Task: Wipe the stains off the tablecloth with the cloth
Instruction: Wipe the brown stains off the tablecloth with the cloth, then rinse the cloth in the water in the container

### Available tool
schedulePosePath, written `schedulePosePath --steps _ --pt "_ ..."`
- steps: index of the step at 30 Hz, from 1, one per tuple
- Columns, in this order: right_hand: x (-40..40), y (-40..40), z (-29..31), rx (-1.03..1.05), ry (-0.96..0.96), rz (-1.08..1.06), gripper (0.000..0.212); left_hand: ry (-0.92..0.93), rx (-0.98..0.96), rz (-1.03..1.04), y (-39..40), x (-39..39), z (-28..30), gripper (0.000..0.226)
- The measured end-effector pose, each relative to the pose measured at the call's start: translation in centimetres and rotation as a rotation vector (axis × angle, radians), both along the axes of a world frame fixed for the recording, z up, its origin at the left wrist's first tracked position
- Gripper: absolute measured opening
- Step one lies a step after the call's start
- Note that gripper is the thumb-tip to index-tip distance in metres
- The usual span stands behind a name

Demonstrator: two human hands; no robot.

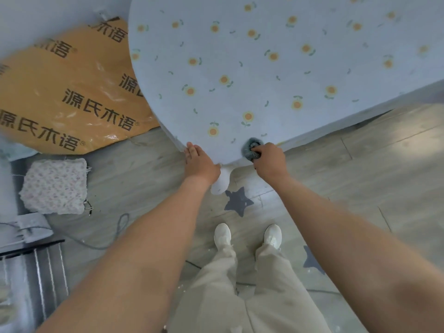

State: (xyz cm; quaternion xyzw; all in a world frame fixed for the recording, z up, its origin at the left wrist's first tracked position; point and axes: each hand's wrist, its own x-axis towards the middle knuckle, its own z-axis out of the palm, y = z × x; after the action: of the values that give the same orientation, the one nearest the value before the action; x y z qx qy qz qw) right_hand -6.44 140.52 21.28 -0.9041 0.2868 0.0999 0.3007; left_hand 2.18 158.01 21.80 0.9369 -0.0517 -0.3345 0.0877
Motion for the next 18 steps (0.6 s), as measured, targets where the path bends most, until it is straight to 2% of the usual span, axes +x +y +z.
schedulePosePath --steps 2,3,5,7,9,12,18 --pt "-1.3 -0.3 0.9 0.043 -0.014 -0.024 0.033 -0.040 0.047 -0.118 -0.5 -0.4 0.9 0.087" --pt "-2.2 -0.9 1.0 0.064 -0.028 -0.097 0.022 -0.109 0.007 -0.204 -1.2 -0.8 1.4 0.076" --pt "-4.0 -2.2 1.3 0.182 -0.063 -0.323 0.011 -0.242 -0.196 -0.352 -3.6 -2.1 2.4 0.042" --pt "-6.6 -3.7 1.8 0.355 -0.110 -0.606 0.012 -0.182 -0.357 -0.451 -7.1 -4.2 3.4 0.022" --pt "-9.8 -5.4 2.4 0.443 -0.148 -0.789 0.017 -0.021 -0.433 -0.500 -10.8 -6.6 4.0 0.018" --pt "-13.9 -7.7 3.6 0.570 -0.248 -0.928 0.016 0.141 -0.527 -0.554 -15.8 -10.1 4.7 0.028" --pt "-20.9 -12.7 3.9 0.673 -0.373 -1.118 0.016 0.166 -0.580 -0.671 -23.7 -18.1 5.6 0.017"
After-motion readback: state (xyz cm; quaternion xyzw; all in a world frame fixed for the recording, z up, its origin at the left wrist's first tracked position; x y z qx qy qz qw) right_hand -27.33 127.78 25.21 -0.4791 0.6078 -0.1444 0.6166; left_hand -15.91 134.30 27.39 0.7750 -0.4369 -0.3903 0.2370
